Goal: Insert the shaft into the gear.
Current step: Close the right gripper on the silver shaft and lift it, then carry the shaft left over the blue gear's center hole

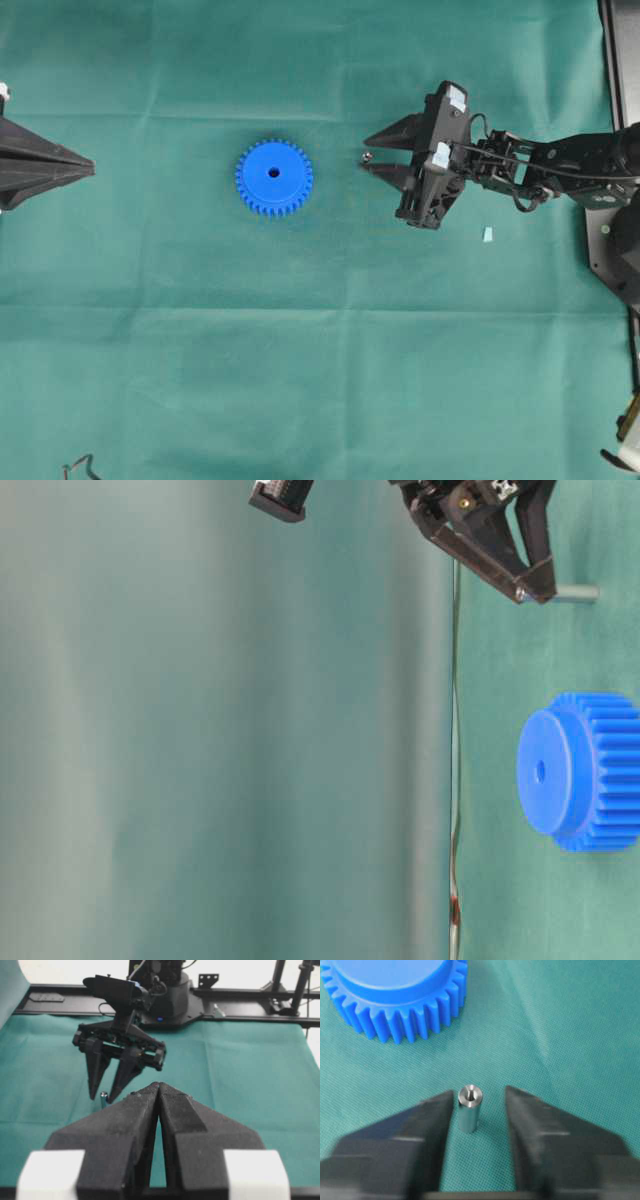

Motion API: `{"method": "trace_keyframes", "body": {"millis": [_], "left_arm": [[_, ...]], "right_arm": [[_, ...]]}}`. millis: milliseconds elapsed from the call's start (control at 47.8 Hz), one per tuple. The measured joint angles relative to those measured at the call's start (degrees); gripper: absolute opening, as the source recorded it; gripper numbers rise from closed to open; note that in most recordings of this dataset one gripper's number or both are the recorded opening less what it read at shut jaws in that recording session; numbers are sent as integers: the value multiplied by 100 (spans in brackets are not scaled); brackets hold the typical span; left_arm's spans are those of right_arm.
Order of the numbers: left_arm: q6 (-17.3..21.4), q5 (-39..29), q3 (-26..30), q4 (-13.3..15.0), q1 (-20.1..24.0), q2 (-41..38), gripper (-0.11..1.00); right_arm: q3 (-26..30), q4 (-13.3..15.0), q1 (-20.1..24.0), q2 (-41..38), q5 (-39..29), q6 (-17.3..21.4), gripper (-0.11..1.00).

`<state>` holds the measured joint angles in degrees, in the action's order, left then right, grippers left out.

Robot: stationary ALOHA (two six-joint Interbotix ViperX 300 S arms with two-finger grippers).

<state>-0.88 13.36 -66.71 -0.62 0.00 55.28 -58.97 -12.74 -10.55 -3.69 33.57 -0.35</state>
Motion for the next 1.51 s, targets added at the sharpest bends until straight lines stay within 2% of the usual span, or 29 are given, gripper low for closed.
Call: {"method": "trace_keyframes", "body": {"millis": [63, 398, 775, 1005, 1236, 1508], "left_arm": [[0, -9, 0, 0, 0, 0, 0], [0, -44, 0, 0, 0, 0, 0], [0, -44, 0, 0, 0, 0, 0], [0, -53, 0, 0, 0, 0, 0], [0, -79, 0, 0, 0, 0, 0], [0, -114, 0, 0, 0, 0, 0]], "right_arm": [[0, 18, 9, -9, -9, -9, 16], [18, 18, 18, 18, -123, 0, 16], [237, 18, 26, 932, -1099, -35, 16], [404, 18, 44, 1063, -1389, -44, 16], [1002, 26, 211, 729, -1433, -62, 16], [1934, 97, 272, 79, -1925, -70, 16]]}}
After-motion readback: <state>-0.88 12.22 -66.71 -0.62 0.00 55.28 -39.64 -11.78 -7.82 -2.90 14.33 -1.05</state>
